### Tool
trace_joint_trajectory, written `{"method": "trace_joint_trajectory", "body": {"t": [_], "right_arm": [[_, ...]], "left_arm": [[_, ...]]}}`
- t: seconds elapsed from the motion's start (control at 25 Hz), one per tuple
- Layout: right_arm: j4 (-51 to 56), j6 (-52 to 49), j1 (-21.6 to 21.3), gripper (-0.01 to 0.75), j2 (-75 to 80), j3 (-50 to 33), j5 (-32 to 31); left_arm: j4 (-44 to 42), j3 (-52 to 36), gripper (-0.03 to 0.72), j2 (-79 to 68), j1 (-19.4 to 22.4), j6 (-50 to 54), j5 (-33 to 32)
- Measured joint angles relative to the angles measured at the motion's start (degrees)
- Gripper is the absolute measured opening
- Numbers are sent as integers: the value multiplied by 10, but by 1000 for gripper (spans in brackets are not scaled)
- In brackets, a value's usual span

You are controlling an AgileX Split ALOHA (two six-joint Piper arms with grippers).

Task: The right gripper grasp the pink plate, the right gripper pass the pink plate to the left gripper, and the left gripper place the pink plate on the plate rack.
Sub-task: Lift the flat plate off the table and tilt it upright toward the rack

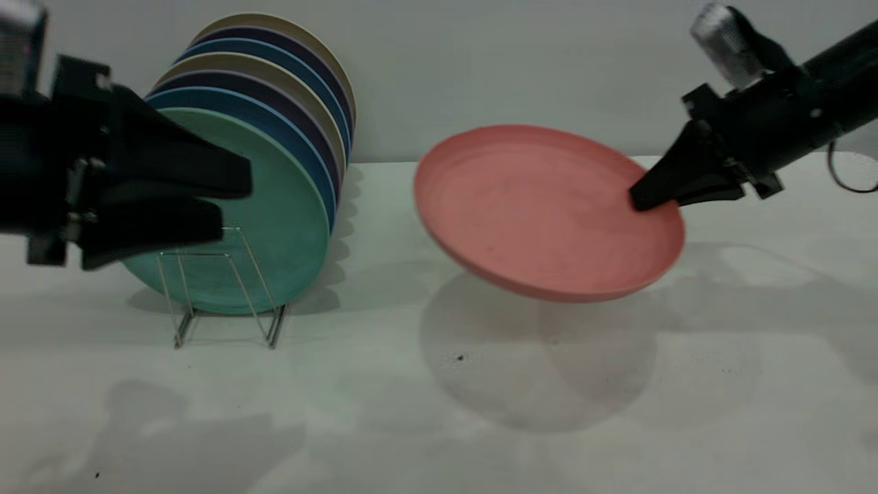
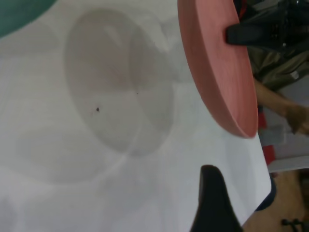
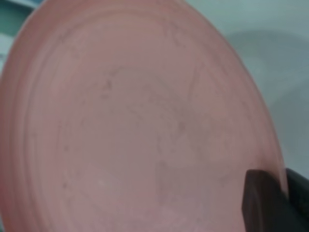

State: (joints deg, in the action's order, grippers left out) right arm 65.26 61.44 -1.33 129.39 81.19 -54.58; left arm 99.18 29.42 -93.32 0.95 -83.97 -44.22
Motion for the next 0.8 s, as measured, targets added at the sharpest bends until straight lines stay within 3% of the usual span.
{"method": "trace_joint_trajectory", "body": {"t": [0.36, 0.8], "right_arm": [[8, -3, 70, 13, 0, 0, -8], [19, -15, 138, 13, 0, 0, -32]], "left_arm": [[10, 3, 511, -41, 0, -1, -11], [-27, 7, 427, -41, 0, 26, -11]]}}
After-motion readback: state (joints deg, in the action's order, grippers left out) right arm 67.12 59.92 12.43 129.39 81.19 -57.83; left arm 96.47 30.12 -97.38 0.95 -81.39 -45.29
